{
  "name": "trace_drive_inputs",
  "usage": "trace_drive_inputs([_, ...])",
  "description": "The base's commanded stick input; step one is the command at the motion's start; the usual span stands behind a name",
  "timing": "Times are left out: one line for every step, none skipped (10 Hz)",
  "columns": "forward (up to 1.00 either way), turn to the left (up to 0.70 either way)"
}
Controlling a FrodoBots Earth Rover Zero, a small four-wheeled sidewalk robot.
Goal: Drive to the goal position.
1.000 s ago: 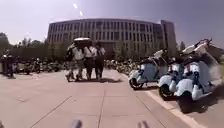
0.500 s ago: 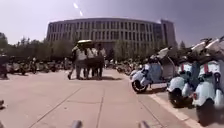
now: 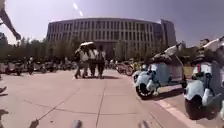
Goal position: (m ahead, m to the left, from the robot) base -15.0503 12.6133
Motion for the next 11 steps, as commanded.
trace_drive_inputs([0.7,0.04])
trace_drive_inputs([0.7,0.08])
trace_drive_inputs([0.7,0.13])
trace_drive_inputs([0.7,0.05])
trace_drive_inputs([0.7,0.03])
trace_drive_inputs([0.7,0.27])
trace_drive_inputs([0.7,0.27])
trace_drive_inputs([0.7,0.21])
trace_drive_inputs([0.7,0.1])
trace_drive_inputs([0.7,0.05])
trace_drive_inputs([0.7,0.21])
